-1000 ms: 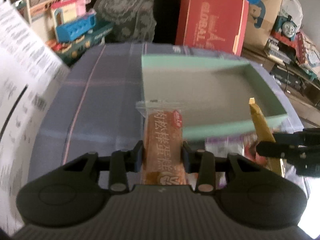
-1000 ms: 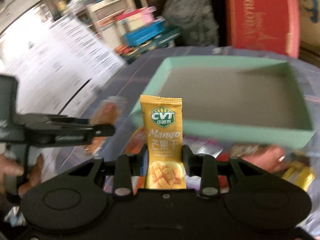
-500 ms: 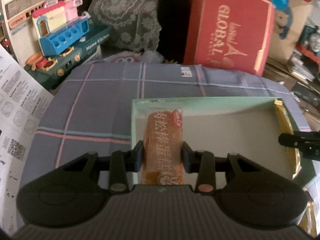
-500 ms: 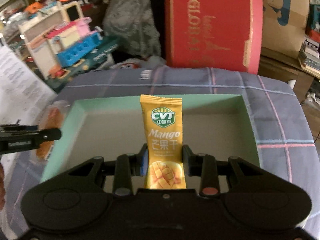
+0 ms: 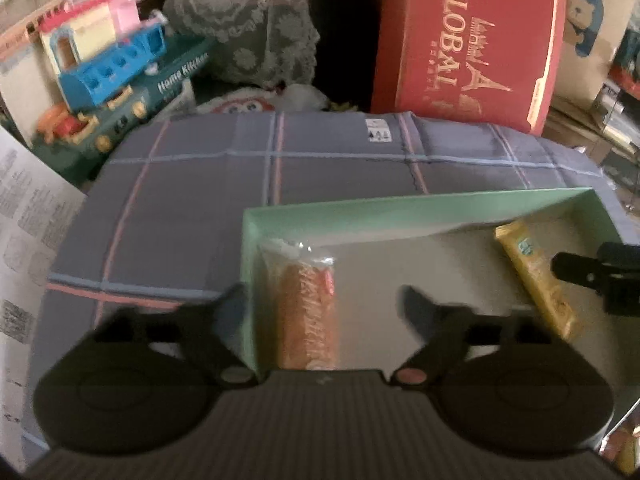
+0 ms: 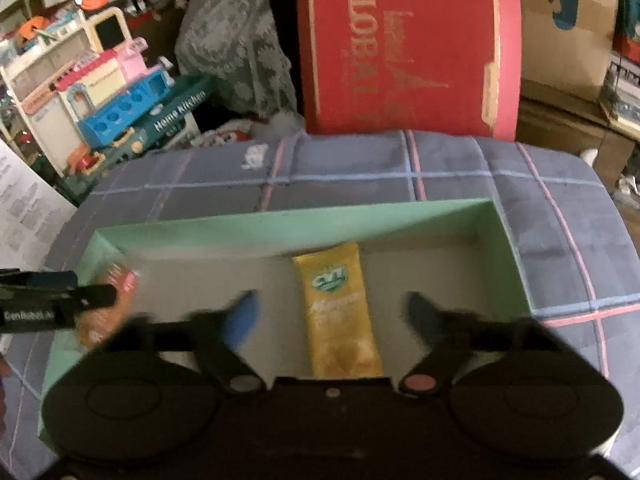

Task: Organize snacks
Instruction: 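Carry both bars into the mint-green box and open both tools to release them, then grasp the orange-silver packet with the left tool while the right tool grasps the white-purple foil packet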

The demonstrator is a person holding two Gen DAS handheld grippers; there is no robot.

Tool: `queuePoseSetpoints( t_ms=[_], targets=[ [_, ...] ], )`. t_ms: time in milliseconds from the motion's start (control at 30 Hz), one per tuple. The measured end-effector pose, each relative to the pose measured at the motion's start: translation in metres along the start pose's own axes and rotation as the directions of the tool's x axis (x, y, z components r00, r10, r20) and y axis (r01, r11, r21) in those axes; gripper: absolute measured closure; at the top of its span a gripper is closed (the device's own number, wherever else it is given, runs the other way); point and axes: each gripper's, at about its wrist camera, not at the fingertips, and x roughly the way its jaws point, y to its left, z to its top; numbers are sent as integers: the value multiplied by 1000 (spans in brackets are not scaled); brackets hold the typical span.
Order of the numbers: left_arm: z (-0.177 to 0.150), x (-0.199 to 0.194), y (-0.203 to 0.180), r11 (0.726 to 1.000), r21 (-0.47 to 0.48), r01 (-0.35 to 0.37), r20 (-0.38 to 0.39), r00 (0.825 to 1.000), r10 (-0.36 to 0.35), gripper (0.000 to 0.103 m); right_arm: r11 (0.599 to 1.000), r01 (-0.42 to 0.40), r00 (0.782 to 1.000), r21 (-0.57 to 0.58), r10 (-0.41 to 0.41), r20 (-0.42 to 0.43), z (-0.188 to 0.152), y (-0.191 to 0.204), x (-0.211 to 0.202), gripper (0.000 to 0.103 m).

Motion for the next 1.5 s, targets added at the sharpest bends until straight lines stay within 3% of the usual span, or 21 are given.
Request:
queuePoseSetpoints(
  t_ms=[67, 333, 733, 1100, 1500],
  targets=[
    [-2, -10, -9, 997, 40, -73, 47, 996, 71, 0, 1000, -3, 1000, -7, 3, 8, 0, 2, -5, 3],
    [-16, -49, -17, 999, 43, -32, 41, 999, 30, 0, 1000, -26, 1000, 0, 26, 10, -17, 8, -49, 0],
    [-113, -110, -17, 1000, 5, 31, -23, 999, -31, 0, 996, -76, 997, 46, 77, -17, -89, 8, -121, 0],
    [-210, -121, -24, 998, 35, 50, -149, 988, -44, 0, 985, -141, 986, 100, 149, -72, -155, 20, -143, 0],
    [-239, -114, -21, 995, -26, 100, -214, 971, -104, 0, 986, -153, 986, 62, 157, -63, -166, 45, -146, 5]
  ],
)
